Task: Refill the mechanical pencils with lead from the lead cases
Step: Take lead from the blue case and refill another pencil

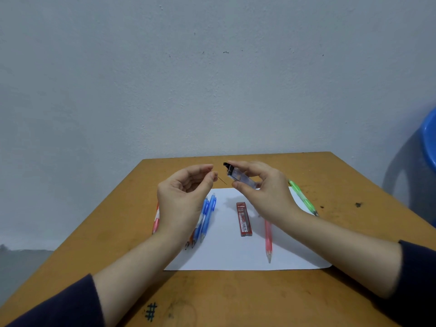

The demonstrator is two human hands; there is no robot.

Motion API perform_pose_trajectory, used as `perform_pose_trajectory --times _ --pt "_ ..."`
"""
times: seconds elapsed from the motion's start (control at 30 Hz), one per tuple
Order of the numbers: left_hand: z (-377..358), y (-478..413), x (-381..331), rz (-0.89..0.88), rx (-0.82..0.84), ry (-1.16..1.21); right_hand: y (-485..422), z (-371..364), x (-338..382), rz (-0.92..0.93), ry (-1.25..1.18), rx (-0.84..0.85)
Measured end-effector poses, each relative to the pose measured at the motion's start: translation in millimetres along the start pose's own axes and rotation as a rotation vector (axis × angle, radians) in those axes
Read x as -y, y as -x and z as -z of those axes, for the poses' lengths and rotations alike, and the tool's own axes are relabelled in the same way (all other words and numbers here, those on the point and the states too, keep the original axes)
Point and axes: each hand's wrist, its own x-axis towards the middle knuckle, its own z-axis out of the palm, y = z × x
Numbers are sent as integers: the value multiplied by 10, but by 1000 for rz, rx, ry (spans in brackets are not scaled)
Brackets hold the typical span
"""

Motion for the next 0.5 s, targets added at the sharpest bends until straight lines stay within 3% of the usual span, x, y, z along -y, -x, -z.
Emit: perform_pose_trajectory --times 0.5 --pt "16 -5 -10 14 1 -16 -4 2 68 -101 -121 -36"
